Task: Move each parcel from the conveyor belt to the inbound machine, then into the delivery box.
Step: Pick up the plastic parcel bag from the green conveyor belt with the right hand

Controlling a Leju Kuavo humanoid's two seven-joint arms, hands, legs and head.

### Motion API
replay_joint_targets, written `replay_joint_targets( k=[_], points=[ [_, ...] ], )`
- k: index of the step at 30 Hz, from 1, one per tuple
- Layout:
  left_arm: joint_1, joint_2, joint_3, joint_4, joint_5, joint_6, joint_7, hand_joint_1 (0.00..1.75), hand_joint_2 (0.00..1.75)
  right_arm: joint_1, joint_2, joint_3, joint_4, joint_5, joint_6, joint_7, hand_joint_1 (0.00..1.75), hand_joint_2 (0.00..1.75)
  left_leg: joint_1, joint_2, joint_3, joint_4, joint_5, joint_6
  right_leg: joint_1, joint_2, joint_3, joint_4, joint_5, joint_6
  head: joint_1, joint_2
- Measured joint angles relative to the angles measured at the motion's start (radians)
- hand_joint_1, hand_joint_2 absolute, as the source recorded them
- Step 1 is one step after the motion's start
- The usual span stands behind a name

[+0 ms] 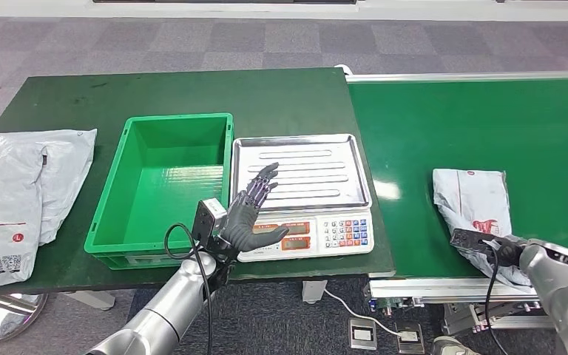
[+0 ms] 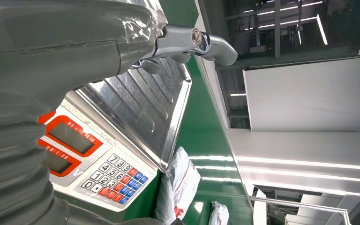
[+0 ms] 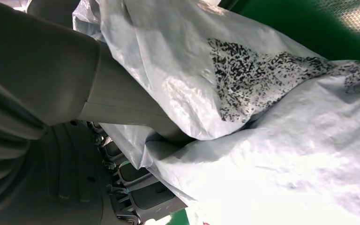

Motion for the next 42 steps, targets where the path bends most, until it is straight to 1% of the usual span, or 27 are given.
replay_joint_targets(
  k=[15, 16, 17, 18, 20, 21, 22, 26, 27, 28, 29, 30, 31, 32, 33, 34, 37, 42],
  points=[
    [0.0, 0.0, 0.0, 0.0, 0.0, 0.0, 0.0, 0.0, 1.75, 0.002, 0.0, 0.0, 0.0, 0.0, 0.0, 0.0, 1.75, 1.75, 0.0, 0.0, 0.0, 0.0, 0.0, 0.0, 0.0, 0.0, 0.0, 0.0, 0.0, 0.0, 0.0, 0.0],
    [0.0, 0.0, 0.0, -0.001, 0.0, 0.0, 0.0, 0.0, 1.75, 0.012, 0.011, -0.002, -0.013, -0.01, -0.01, -0.011, 1.75, 1.75, 0.0, -0.001, 0.0, 0.0, 0.0, 0.0, 0.001, -0.001, 0.002, 0.0, 0.0, 0.0, 0.0, 0.0],
    [0.002, -0.001, 0.0, -0.003, -0.001, 0.0, 0.0, 0.0, 1.75, 0.043, 0.029, -0.013, -0.063, -0.038, -0.04, -0.039, 1.75, 1.75, 0.002, -0.002, -0.001, -0.001, 0.0, -0.001, 0.003, -0.002, 0.004, 0.0, 0.0, 0.0, 0.0, 0.0],
    [0.004, -0.001, 0.0, -0.006, -0.002, 0.0, 0.0, 0.0, 1.75, 0.09, 0.059, -0.034, -0.153, -0.082, -0.097, -0.092, 1.75, 1.75, 0.004, -0.002, 0.0, -0.001, -0.001, -0.003, 0.006, -0.002, 0.006, 0.0, 0.0, -0.001, 0.002, 0.0],
    [0.008, 0.0, 0.0, -0.012, -0.005, -0.001, 0.0, 0.0, 1.75, 0.192, 0.13, -0.1, -0.402, -0.183, -0.293, -0.282, 1.75, 1.75, 0.005, 0.003, 0.0, 0.0, -0.005, -0.005, 0.006, 0.003, 0.006, -0.001, 0.0, -0.002, 0.003, 0.0],
    [0.008, 0.001, 0.0, -0.013, -0.006, -0.001, 0.0, 0.0, 1.75, 0.219, 0.156, -0.125, -0.486, -0.212, -0.372, -0.362, 1.75, 1.75, 0.004, 0.006, 0.001, 0.0, -0.007, -0.005, 0.005, 0.006, 0.004, -0.001, 0.0, -0.003, 0.004, 0.0],
    [0.008, 0.001, 0.0, -0.013, -0.006, -0.001, 0.0, 0.0, 1.75, 0.23, 0.17, -0.139, -0.53, -0.223, -0.426, -0.415, 1.75, 1.75, 0.002, 0.008, 0.002, 0.0, -0.008, -0.004, 0.003, 0.008, 0.002, 0.0, -0.001, -0.003, 0.003, 0.0],
    [0.008, 0.0, 0.0, -0.013, -0.006, -0.001, 0.001, 0.0, 1.75, 0.233, 0.18, -0.145, -0.55, -0.225, -0.461, -0.447, 1.75, 1.75, 0.002, 0.008, 0.005, 0.001, -0.008, -0.004, 0.003, 0.009, 0.001, 0.0, -0.001, -0.003, 0.003, 0.0],
    [0.008, -0.003, -0.001, -0.014, -0.007, -0.001, 0.0, 0.0, 1.75, 0.246, 0.197, -0.16, -0.601, -0.227, -0.588, -0.526, 1.75, 1.75, 0.002, 0.005, 0.006, 0.0, -0.006, -0.004, 0.003, 0.005, 0.002, 0.001, -0.003, -0.002, 0.002, 0.0],
    [0.009, -0.006, -0.002, -0.015, -0.007, -0.001, 0.0, 0.0, 1.75, 0.265, 0.217, -0.186, -0.674, -0.23, -0.775, -0.608, 1.75, 1.75, 0.003, -0.002, 0.007, 0.0, -0.005, -0.004, 0.004, -0.002, 0.004, 0.001, -0.005, -0.003, 0.002, 0.0],
    [0.01, -0.008, -0.003, -0.017, -0.007, -0.001, 0.0, 0.0, 1.75, 0.292, 0.244, -0.223, -0.774, -0.237, -0.968, -0.659, 1.75, 1.75, 0.004, -0.009, 0.007, 0.0, -0.004, -0.004, 0.005, -0.009, 0.006, 0.001, -0.008, -0.004, 0.001, 0.0],
    [0.012, -0.01, -0.004, -0.018, -0.007, -0.001, 0.0, 0.0, 1.75, 0.322, 0.272, -0.264, -0.887, -0.244, -1.109, -0.709, 1.75, 1.75, 0.005, -0.013, 0.007, 0.0, -0.003, -0.005, 0.005, -0.014, 0.009, 0.001, -0.01, -0.004, 0.001, 0.0],
    [0.012, -0.008, -0.004, -0.019, -0.007, -0.003, 0.0, 0.0, 1.75, 0.347, 0.291, -0.295, -0.971, -0.245, -1.132, -0.696, 1.75, 1.75, 0.006, -0.013, 0.007, 0.0, -0.004, -0.005, 0.005, -0.014, 0.011, 0.001, -0.011, -0.005, 0.001, 0.0],
    [0.012, -0.007, -0.004, -0.019, -0.006, -0.004, 0.0, 0.0, 1.75, 0.367, 0.306, -0.316, -1.041, -0.242, -1.093, -0.681, 1.75, 1.75, 0.005, -0.01, 0.008, 0.0, -0.005, -0.006, 0.005, -0.011, 0.01, 0.001, -0.01, -0.005, 0.001, 0.0],
    [0.012, -0.007, -0.004, -0.019, -0.006, -0.006, 0.0, 0.0, 1.75, 0.378, 0.316, -0.324, -1.086, -0.231, -1.041, -0.692, 1.75, 1.75, 0.005, -0.008, 0.008, 0.0, -0.006, -0.006, 0.004, -0.009, 0.01, 0.001, -0.01, -0.004, 0.001, 0.0],
    [0.012, -0.007, -0.004, -0.019, -0.006, -0.007, 0.0, 0.0, 1.75, 0.385, 0.322, -0.327, -1.118, -0.218, -1.032, -0.698, 1.75, 1.75, 0.004, -0.008, 0.008, 0.0, -0.006, -0.005, 0.004, -0.008, 0.01, 0.001, -0.01, -0.004, 0.001, 0.0],
    [0.011, -0.007, -0.004, -0.02, -0.004, -0.006, 0.0, 0.0, 1.75, 0.387, 0.334, -0.327, -1.163, -0.185, -1.028, -0.7, 1.75, 1.75, 0.004, -0.007, 0.008, 0.0, -0.006, -0.005, 0.004, -0.008, 0.01, 0.001, -0.01, -0.004, 0.001, 0.0],
    [0.01, -0.007, -0.004, -0.022, -0.002, -0.006, 0.0, 0.0, 1.75, 0.386, 0.343, -0.327, -1.181, -0.161, -1.027, -0.7, 1.75, 1.75, 0.004, -0.007, 0.008, 0.0, -0.006, -0.005, 0.004, -0.008, 0.01, 0.001, -0.01, -0.004, 0.001, 0.0]
  ],
)
